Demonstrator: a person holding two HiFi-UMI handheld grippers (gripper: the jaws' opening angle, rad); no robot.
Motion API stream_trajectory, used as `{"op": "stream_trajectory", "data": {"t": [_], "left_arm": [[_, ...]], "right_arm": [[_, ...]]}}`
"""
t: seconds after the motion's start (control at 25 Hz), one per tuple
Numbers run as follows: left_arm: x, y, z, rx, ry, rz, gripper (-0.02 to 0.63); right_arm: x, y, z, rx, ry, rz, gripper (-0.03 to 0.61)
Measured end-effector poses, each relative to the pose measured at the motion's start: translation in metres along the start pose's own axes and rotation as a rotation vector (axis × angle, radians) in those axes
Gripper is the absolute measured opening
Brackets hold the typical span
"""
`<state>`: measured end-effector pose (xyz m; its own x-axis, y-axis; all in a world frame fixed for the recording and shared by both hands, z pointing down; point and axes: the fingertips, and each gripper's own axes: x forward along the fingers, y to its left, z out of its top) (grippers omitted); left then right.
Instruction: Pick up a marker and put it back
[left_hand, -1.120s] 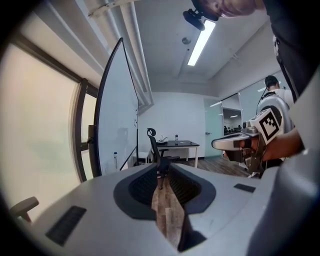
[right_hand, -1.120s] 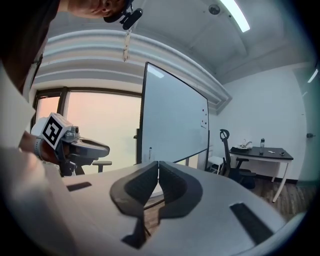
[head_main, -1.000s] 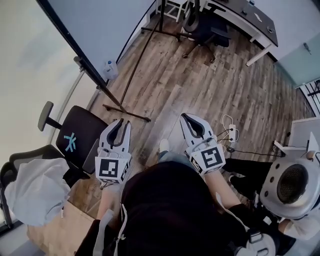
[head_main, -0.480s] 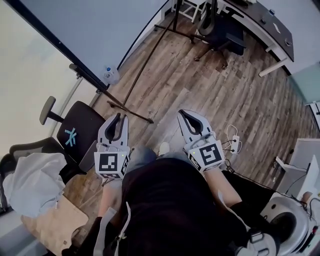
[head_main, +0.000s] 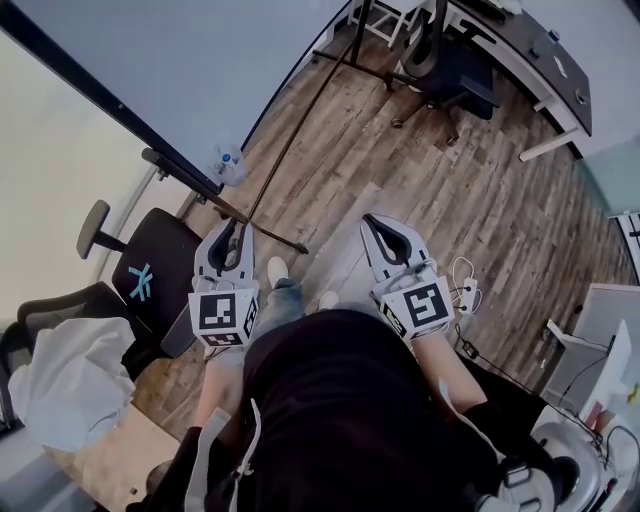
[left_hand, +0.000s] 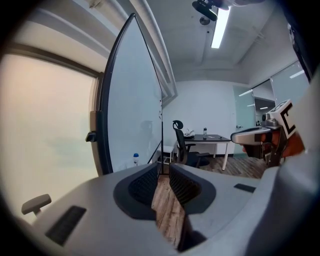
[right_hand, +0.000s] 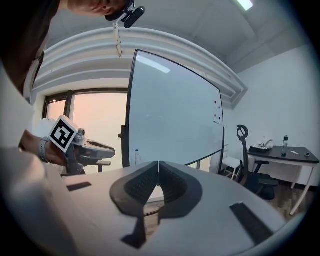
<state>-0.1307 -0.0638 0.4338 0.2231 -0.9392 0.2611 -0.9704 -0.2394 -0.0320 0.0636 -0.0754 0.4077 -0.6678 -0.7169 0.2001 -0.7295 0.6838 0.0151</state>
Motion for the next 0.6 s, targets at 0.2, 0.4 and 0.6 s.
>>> {"op": "stream_trajectory", "data": {"t": [0.2, 0.4, 0.6], "left_arm": [[0.02, 0.03, -0.007, -0.026, 0.009, -0.004, 0.08], [0.045, 0.046, -0.013, -0.033, 0.026, -0.01, 0.08], [0.061, 0.061, -0.018, -0.038, 0.03, -0.016, 0.08]], "right_arm": [[0.026, -0.003, 0.003, -0.008, 0.022, -0.027, 0.015], [0.042, -0.014, 0.007, -0.012, 0.037, -0.064, 0.015], [0.052, -0.02, 0.006, -0.006, 0.055, -0.103, 0.015]]}}
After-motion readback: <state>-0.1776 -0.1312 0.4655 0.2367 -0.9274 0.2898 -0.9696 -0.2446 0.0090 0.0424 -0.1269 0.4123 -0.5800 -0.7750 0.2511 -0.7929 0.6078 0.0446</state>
